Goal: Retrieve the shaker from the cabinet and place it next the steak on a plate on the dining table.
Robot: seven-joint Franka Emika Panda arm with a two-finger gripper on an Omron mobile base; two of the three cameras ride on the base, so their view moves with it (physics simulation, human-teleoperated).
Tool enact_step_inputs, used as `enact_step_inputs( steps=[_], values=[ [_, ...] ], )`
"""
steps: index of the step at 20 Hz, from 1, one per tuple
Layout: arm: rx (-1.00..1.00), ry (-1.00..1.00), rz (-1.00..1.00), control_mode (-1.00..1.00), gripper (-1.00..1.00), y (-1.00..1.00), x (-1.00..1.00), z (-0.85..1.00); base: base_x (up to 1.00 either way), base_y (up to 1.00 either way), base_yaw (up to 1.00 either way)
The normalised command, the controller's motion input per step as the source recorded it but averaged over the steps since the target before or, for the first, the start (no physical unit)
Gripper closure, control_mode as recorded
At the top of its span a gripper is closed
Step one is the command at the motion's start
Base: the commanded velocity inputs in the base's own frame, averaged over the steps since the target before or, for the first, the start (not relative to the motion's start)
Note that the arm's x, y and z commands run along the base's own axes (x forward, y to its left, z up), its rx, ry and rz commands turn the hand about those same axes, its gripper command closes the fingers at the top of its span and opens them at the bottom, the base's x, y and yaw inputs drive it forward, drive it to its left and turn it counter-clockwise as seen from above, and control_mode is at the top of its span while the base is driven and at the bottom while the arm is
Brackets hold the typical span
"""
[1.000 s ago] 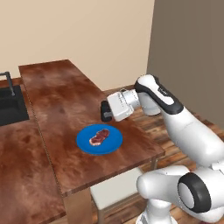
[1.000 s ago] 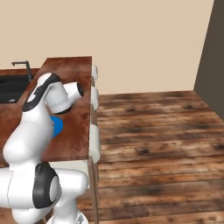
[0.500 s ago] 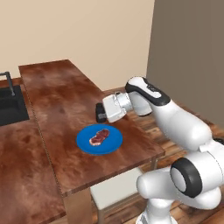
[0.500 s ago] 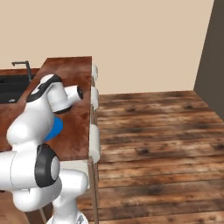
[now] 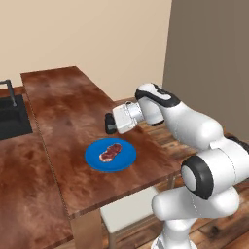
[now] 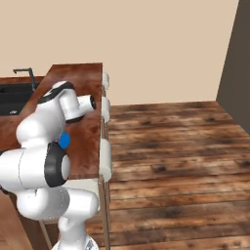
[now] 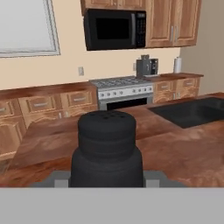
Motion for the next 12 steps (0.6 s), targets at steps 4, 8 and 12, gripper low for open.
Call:
enact_step_inputs(
  steps=[4, 8, 12],
  values=[
    [0.0, 0.01, 0.0, -1.0, 1.0, 0.0, 0.27, -0.23, 0.0, 0.0, 0.0],
    [0.0, 0.0, 0.0, -1.0, 1.0, 0.0, 0.18, -0.25, 0.0, 0.0, 0.0],
    [0.0, 0.02, 0.0, -1.0, 1.0, 0.0, 0.26, -0.28, 0.0, 0.0, 0.0]
  ],
)
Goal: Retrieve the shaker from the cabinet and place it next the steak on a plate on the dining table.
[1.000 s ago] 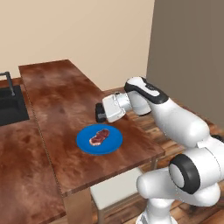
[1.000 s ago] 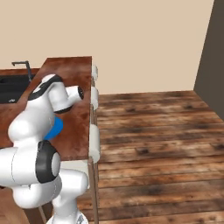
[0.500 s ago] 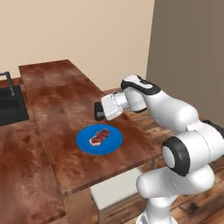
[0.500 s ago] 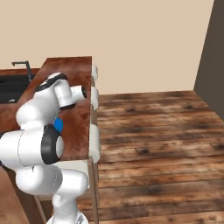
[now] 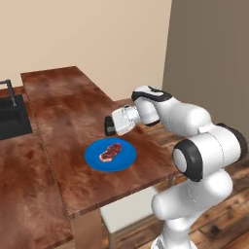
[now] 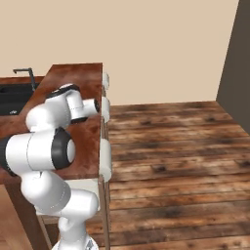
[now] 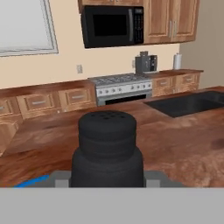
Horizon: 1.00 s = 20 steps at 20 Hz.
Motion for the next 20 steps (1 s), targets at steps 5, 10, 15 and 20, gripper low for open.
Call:
enact_step_inputs(
  steps=[5, 10, 15, 20],
  values=[
    [0.0, 0.03, 0.0, -1.0, 1.0, 0.05, 0.26, -0.24, 0.0, 0.0, 0.0],
    [0.0, 0.04, 0.0, -1.0, 1.0, 0.2, 0.26, -0.16, 0.0, 0.0, 0.0],
    [0.0, 0.07, 0.0, -1.0, 1.0, 0.12, 0.24, -0.21, 0.0, 0.0, 0.0],
    [0.0, 0.02, 0.0, -1.0, 1.0, 0.0, 0.28, -0.23, 0.0, 0.0, 0.0]
  ],
)
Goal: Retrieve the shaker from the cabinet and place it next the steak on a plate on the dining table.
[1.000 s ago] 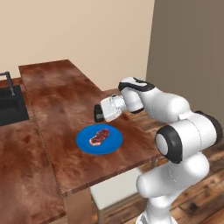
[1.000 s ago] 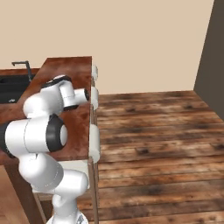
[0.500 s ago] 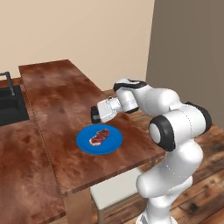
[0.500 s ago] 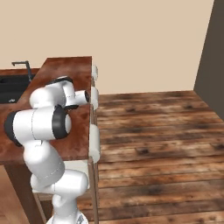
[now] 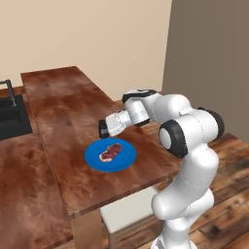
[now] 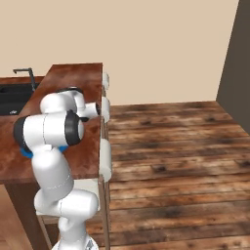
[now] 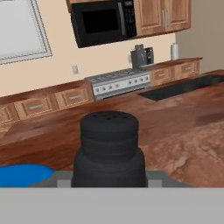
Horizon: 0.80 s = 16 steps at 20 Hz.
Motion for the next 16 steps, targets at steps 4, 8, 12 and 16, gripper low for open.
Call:
enact_step_inputs(
  steps=[4, 8, 12, 16],
  values=[
    [0.0, 0.0, 0.0, -1.0, 1.0, 0.0, 0.23, -0.17, 0.0, 0.0, 0.0],
    [0.0, 0.0, 0.0, -1.0, 1.0, 0.01, 0.15, -0.03, 0.0, 0.0, 0.0],
    [0.0, 0.0, 0.0, -1.0, 1.0, 0.01, 0.08, -0.01, 0.0, 0.0, 0.0],
    [0.0, 0.0, 0.01, -1.0, 1.0, 0.0, 0.01, -0.06, 0.0, 0.0, 0.0]
  ],
)
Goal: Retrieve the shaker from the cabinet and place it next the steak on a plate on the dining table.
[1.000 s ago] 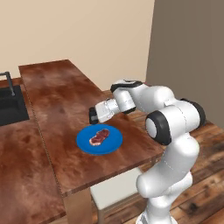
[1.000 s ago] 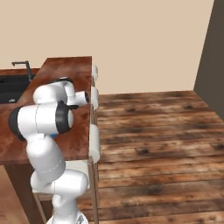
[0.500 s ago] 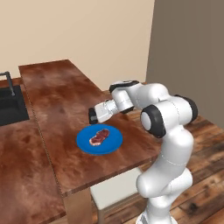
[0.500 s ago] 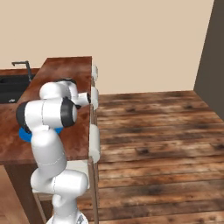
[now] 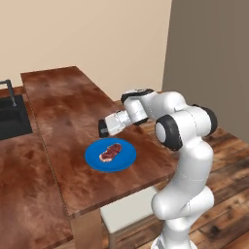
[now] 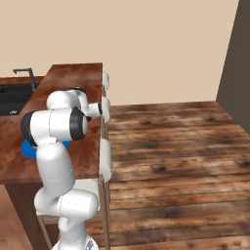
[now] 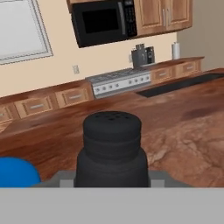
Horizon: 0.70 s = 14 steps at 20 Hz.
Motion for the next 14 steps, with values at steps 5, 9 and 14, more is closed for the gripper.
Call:
enact_step_inputs(
  steps=[5, 9, 14],
  values=[
    [0.0, 0.0, 0.01, -1.0, 1.0, 0.03, 0.0, -0.16, 0.0, 0.0, 0.0],
    [0.0, 0.0, 0.01, -1.0, 1.0, 0.0, 0.02, -0.18, 0.0, 0.0, 0.0],
    [0.01, 0.0, 0.02, -1.0, 1.0, 0.0, 0.01, -0.2, 0.0, 0.0, 0.0]
  ],
)
